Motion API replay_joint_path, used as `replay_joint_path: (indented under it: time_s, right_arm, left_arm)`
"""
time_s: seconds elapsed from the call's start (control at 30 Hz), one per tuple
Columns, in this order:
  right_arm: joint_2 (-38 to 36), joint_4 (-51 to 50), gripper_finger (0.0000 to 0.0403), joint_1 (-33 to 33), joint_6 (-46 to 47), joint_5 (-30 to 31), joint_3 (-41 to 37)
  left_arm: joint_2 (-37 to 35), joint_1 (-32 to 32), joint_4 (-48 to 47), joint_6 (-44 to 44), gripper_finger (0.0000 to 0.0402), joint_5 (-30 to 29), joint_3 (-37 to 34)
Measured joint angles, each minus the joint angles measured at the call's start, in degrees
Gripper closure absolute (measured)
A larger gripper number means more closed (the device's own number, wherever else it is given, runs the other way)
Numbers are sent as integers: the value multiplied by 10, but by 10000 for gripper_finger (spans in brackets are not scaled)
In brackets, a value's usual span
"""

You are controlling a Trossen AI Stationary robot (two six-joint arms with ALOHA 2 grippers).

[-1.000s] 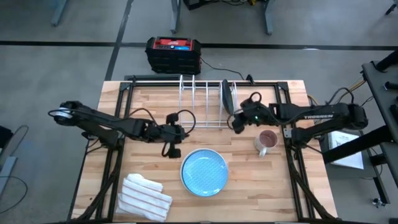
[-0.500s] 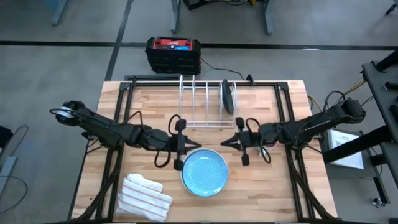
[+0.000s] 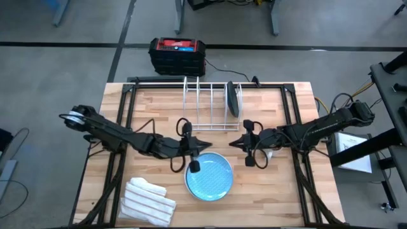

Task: Sort dishes
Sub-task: Put the blue plate in the dish rack

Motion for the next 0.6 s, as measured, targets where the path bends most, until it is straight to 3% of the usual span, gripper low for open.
replay_joint_path:
  time_s: [0.3, 0.6]
  right_arm:
    - [-1, 1, 401, 3, -46, 0, -1]
    - [-14, -120, 401, 1, 8, -1, -2]
  left_arm:
    - [34, -2, 59, -67, 401, -20, 0]
    - [29, -43, -24, -130, 401, -4, 0]
